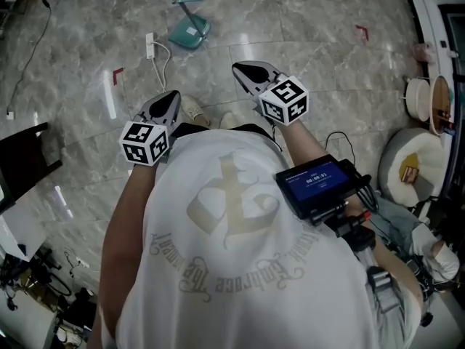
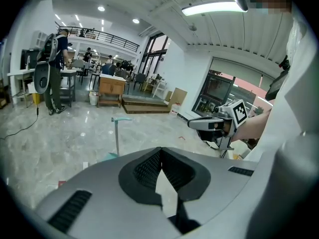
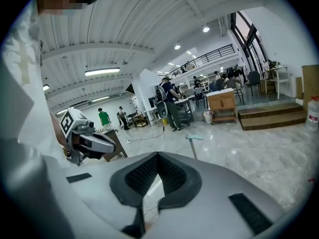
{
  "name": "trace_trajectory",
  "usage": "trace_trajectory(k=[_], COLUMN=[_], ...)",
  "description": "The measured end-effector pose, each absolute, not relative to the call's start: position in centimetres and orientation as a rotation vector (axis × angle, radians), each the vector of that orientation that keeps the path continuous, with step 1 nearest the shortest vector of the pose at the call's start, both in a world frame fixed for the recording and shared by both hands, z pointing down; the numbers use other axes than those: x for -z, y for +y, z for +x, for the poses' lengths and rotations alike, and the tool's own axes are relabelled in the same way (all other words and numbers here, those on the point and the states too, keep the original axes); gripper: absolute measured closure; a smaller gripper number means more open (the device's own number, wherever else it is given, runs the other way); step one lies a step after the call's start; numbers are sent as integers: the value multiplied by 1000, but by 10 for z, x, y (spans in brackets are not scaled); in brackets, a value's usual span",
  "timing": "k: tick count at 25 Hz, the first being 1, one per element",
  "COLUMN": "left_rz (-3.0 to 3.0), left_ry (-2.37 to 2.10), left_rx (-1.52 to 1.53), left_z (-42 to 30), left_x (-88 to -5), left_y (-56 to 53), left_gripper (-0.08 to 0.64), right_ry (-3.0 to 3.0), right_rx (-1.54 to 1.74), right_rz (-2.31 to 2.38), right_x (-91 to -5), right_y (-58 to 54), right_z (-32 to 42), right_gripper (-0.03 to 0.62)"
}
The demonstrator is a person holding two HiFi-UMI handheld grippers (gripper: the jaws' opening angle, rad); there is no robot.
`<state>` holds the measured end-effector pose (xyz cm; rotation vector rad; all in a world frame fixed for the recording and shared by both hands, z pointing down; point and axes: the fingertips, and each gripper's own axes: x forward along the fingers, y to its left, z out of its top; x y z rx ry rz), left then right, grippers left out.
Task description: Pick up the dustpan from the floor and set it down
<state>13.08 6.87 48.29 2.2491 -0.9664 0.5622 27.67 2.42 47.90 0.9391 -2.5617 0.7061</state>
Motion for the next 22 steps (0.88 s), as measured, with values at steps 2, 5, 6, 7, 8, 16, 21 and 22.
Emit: trace_trajectory(k=[2,5,6,7,8,16,21,22], left_rz=[2259,2261,2263,2265,2268,2287,2305,2306], left_ry=[-971,-980,-979,-976,-971,-941,-931,-930], left_rx=[-557,-547,-544,-540,-537,-515,-495,-492], left_z=[133,131,131,132,133,139,140,139], left_x=[-485,-485,-484,-484,-483,-483,-480,-480], left_y=[68,61,59,57,56,44,31,29], left_gripper=[548,548,548,548,548,548,548,548], right_ry=[-2561,-2553,-2550,-2545,-2540,-2509,-2486,-2483], right_rx=[-693,-684,-683,-682,-680,-662,-643,-638], right_rz=[950,962,965,968,972,998,1022,1028], right_x=[-481,-478,-478,-477,-477,-474,-471,-469], right_y=[24,19,17,15,14,7,-1,-4], right_z=[281,283,283,284,285,290,293,293], right_gripper=[575,575,575,575,575,577,575,575])
